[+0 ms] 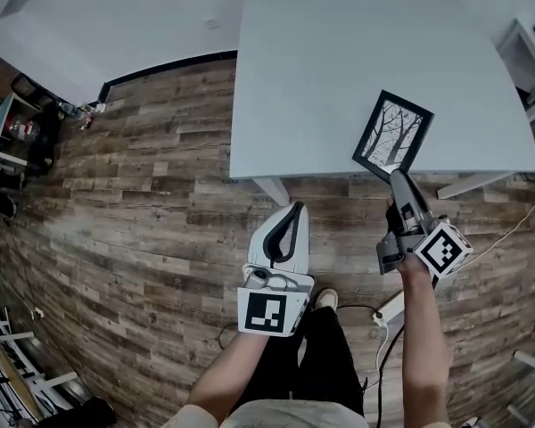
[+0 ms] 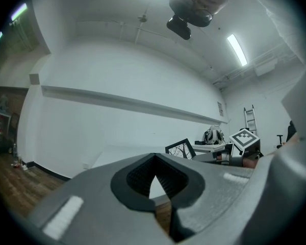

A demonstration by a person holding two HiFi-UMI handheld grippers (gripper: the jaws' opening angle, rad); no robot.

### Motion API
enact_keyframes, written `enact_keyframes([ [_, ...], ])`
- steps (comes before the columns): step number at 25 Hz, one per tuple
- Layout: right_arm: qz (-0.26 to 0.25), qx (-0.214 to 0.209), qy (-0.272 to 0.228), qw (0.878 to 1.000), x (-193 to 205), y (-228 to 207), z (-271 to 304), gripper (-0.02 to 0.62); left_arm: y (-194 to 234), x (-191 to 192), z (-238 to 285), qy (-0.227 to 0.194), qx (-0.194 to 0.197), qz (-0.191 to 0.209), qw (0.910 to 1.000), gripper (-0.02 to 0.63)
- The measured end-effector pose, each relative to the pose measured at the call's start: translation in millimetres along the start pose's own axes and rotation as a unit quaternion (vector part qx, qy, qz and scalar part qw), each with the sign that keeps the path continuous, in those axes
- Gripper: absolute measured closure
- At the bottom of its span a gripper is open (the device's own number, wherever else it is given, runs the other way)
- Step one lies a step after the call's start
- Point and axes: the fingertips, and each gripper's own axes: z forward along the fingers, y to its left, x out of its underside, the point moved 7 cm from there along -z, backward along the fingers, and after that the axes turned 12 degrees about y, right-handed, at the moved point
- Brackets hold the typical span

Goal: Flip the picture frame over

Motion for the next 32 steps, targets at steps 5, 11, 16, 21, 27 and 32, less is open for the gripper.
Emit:
enact_keyframes([
  [5,-0.030,0.054,0.016,0.998,-5.6,-4.8,-11.1,0.500,-3.4,2.2,-1.9,0.006,-0.002,-0.005,1.0000,0.604],
  [11,-0.138,0.121,0.046,0.982,-19.8,-1.6,-11.9,0.500,-1.4,5.0,-2.1,0.023,-0.018,-0.008,0.9996,0.604],
  [16,-0.276,0.194,0.082,0.938,-27.8,4.0,-8.0,0.500,-0.2,5.9,-2.9,0.024,-0.021,-0.010,0.9994,0.604],
  [21,-0.381,0.246,0.112,0.884,-18.6,11.8,2.4,0.502,-0.3,6.9,-4.9,0.021,-0.020,-0.007,0.9996,0.604],
  [27,-0.528,0.304,0.144,0.780,-5.0,23.3,16.5,0.502,0.7,5.7,-3.9,0.019,-0.020,-0.004,0.9996,0.604],
  [32,-0.624,0.338,0.161,0.686,7.0,26.0,22.9,0.502,0.4,5.3,-5.6,0.016,-0.023,-0.002,0.9996,0.604],
])
